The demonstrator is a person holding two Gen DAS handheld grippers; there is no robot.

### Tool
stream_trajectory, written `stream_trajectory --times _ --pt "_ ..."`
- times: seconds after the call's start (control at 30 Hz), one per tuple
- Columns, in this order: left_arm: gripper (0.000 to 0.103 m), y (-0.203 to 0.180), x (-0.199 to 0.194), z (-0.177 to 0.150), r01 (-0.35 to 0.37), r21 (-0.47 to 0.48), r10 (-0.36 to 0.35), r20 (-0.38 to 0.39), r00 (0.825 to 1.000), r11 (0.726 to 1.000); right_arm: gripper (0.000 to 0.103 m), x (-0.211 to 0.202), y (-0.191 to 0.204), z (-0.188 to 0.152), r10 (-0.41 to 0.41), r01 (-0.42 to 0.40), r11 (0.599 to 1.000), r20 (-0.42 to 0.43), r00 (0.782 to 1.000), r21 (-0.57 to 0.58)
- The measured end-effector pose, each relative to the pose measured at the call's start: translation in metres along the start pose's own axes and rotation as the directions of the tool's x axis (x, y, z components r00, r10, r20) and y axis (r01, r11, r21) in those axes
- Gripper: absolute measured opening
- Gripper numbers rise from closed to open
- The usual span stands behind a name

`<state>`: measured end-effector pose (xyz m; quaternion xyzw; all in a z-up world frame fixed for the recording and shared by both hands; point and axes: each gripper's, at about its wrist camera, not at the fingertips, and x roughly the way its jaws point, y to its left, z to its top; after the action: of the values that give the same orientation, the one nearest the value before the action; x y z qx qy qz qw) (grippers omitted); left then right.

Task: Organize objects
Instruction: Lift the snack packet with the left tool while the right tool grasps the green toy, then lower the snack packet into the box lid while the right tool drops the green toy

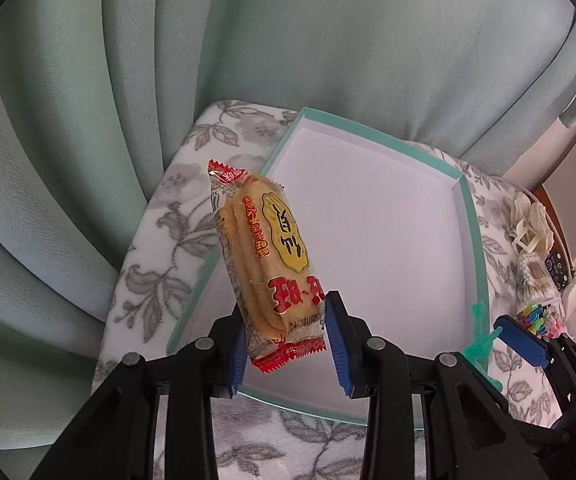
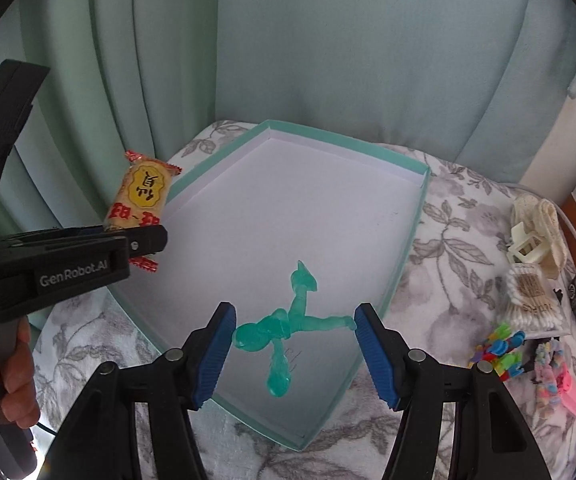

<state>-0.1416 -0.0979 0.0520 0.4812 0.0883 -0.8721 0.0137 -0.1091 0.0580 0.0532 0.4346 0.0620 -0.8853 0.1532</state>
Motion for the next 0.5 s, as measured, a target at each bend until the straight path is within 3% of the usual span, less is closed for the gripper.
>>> stream_trajectory --times 0.27,0.5 --pt "0.037 -0.009 0.012 -0.016 0.005 0.02 -0.004 -0.045 0.999 1.0 0.065 0.019 -0.001 -0.012 0.018 -0.018 1.0 -0.061 0.998 0.001" --pt "0.037 -0.009 0.015 -0.029 -0.004 0.01 0.004 -0.07 0.998 1.0 0.065 0.019 0.0 -0.015 0.016 -0.018 0.999 -0.062 0.998 -0.026"
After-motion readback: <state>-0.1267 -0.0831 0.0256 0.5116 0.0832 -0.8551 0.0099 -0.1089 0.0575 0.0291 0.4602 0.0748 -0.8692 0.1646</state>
